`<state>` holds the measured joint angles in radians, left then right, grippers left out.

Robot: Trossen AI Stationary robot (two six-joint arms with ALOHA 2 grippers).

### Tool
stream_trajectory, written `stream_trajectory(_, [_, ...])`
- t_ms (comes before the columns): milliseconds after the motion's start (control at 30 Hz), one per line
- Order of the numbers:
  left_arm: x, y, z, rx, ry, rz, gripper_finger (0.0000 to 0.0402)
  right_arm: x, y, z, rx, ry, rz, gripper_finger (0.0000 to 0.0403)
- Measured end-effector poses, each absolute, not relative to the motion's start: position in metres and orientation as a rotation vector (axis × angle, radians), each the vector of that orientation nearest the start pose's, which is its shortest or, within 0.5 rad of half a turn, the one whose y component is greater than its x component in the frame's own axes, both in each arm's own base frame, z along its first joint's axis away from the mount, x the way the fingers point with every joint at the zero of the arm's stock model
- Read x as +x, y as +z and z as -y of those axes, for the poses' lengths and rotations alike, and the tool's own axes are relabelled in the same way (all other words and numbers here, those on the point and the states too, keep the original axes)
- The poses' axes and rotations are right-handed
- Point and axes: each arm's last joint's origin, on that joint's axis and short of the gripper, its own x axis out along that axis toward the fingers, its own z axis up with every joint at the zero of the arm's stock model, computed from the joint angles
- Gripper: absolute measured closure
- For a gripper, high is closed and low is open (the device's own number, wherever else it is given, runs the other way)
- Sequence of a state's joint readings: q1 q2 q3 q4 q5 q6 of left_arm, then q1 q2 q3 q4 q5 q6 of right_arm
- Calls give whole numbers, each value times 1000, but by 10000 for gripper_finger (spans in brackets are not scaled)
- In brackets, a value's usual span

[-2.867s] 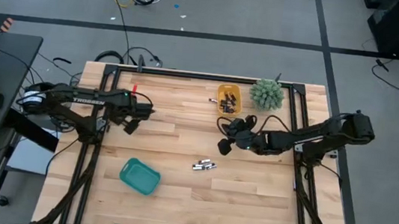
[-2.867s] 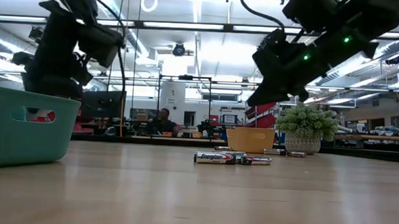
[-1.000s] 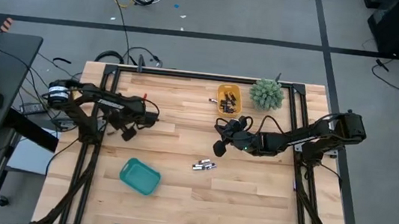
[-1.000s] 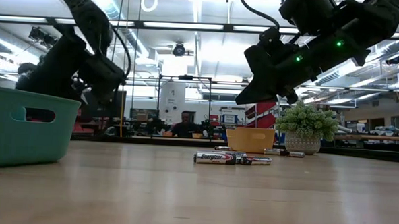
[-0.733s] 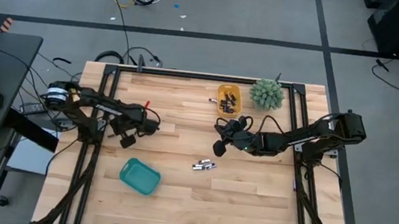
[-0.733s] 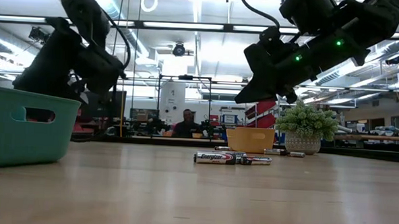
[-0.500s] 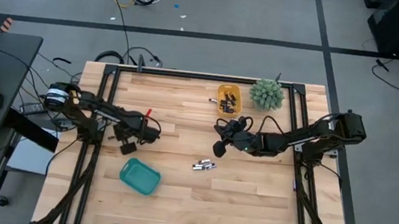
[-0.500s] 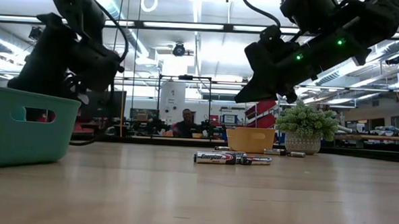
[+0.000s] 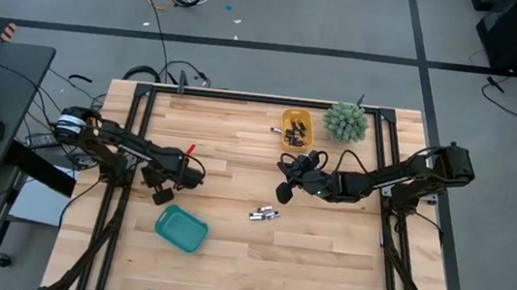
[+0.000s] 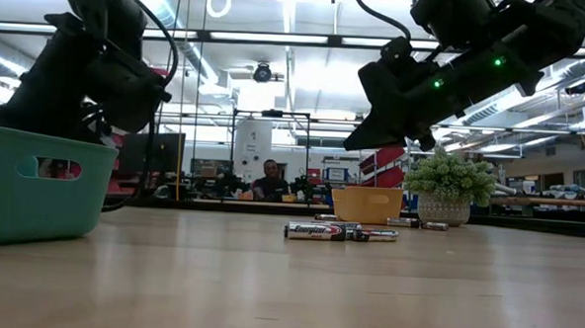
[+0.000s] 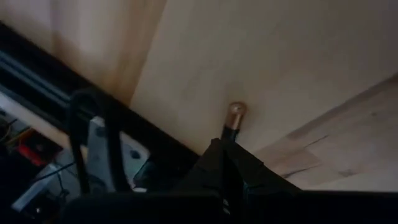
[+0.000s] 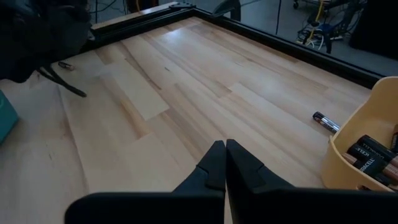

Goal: Sort batteries
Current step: Put the black battery into the yellow bin

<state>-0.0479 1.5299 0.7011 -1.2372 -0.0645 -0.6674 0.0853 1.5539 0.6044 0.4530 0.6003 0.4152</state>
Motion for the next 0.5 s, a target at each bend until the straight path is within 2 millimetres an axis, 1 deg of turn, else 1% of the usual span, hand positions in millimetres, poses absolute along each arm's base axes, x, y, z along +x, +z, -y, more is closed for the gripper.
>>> stream_trajectory(67, [171, 141, 7, -296, 678, -1955, 398, 288, 160, -8, 230, -591, -359, 402])
stream_trajectory(267, [165, 140, 7, -302, 721, -1988, 393, 288, 160, -8, 218, -588, -362, 402])
stream_trajectory(500, [166, 139, 7, -298, 725, -1967, 353, 288, 160, -8, 217, -588, -360, 402])
